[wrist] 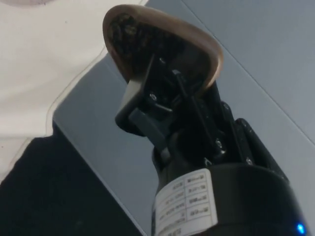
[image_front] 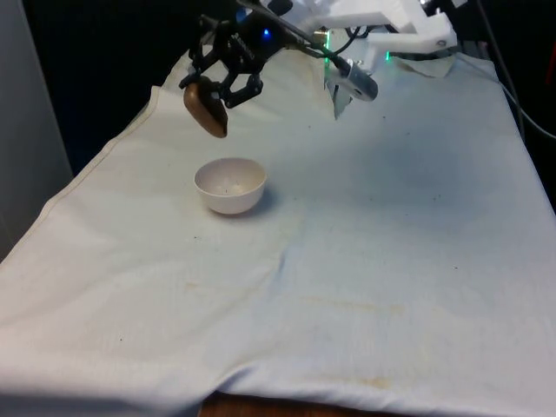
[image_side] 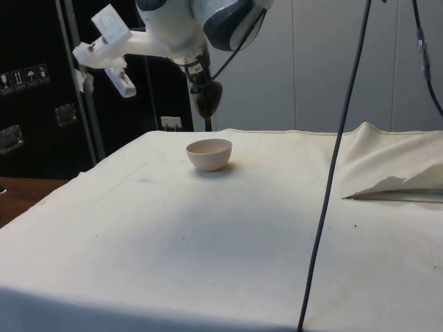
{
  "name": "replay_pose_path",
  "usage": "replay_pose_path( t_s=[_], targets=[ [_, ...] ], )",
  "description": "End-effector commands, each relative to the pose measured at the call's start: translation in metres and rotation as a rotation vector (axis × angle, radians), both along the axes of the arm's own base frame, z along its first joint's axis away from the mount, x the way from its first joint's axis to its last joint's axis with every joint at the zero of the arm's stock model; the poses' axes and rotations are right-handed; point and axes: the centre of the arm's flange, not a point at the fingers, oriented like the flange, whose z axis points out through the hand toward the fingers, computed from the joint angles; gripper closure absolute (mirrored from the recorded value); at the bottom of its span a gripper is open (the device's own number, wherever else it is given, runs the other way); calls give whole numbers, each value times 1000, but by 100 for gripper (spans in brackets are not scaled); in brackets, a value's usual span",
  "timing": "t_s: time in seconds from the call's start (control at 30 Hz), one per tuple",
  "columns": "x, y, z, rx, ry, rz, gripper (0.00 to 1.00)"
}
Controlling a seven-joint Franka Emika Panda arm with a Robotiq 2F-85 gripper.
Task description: Pour the coffee beans from the cup into the bowl.
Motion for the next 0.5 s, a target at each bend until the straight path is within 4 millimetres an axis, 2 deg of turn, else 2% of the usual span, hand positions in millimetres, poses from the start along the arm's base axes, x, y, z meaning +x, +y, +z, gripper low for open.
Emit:
replay_pose_path(
  t_s=[0.0,0.07,0.27,0.47],
  targets=[
    [0,3,2,-14,-4,4,99],
    [0,2,0,-7,0,-1,99],
    [0,19,0,-82,-16,-2,99],
    [-2,21,-3,-115,-26,-3,99]
  ],
)
